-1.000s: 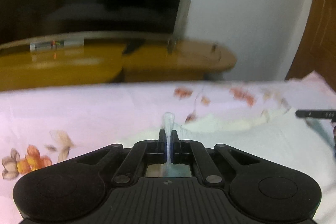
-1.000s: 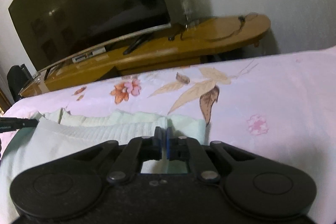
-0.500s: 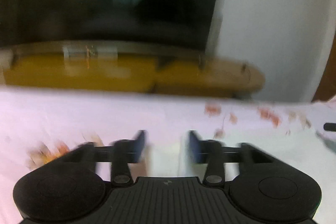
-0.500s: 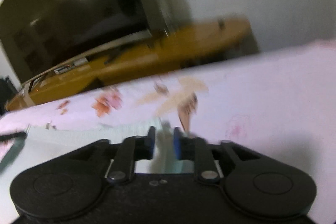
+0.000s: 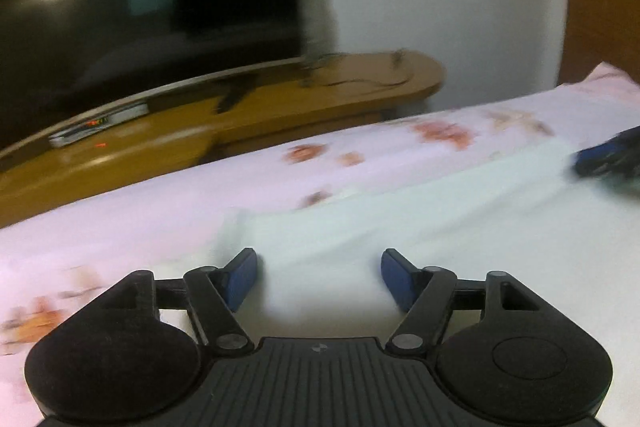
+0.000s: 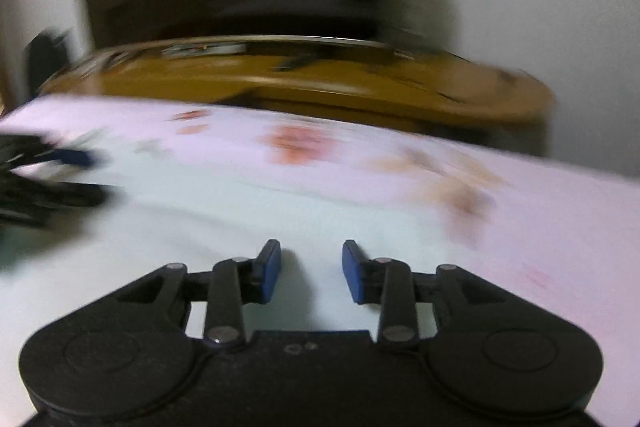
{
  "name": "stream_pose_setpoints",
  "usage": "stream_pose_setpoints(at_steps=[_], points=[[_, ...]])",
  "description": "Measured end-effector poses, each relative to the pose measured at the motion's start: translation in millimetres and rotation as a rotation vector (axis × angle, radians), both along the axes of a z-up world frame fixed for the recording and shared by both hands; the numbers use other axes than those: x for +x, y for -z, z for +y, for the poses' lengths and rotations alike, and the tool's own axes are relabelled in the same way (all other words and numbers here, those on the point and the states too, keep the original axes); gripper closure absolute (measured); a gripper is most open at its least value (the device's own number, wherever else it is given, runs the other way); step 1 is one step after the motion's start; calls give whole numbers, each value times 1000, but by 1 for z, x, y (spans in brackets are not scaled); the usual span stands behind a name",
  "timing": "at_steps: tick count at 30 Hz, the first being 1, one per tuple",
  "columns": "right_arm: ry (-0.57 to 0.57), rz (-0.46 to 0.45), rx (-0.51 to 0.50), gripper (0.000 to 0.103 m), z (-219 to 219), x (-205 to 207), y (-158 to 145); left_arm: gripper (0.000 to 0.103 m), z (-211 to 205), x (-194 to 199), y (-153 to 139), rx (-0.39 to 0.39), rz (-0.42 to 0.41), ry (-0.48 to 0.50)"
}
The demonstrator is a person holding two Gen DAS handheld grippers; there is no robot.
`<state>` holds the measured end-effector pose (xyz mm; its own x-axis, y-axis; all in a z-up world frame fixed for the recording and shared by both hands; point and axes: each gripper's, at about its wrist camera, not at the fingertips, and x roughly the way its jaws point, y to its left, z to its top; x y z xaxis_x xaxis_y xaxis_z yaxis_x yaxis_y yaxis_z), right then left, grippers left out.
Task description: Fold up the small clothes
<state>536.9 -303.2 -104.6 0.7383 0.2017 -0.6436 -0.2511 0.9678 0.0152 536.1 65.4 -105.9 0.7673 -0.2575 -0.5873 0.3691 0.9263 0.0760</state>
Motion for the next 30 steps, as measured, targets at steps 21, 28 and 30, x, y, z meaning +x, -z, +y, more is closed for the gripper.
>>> stream_pose_setpoints(at_steps=[21, 28, 30], points=[[77, 39, -6, 67, -8, -90, -18, 22, 21, -99, -30, -7, 47, -112], [-78, -21, 81, 76, 77, -164, -28, 21, -45, -175, -33, -85, 41, -96], [-80, -10, 74, 75, 100, -169, -18, 21, -58, -181, -17, -72, 90, -115]])
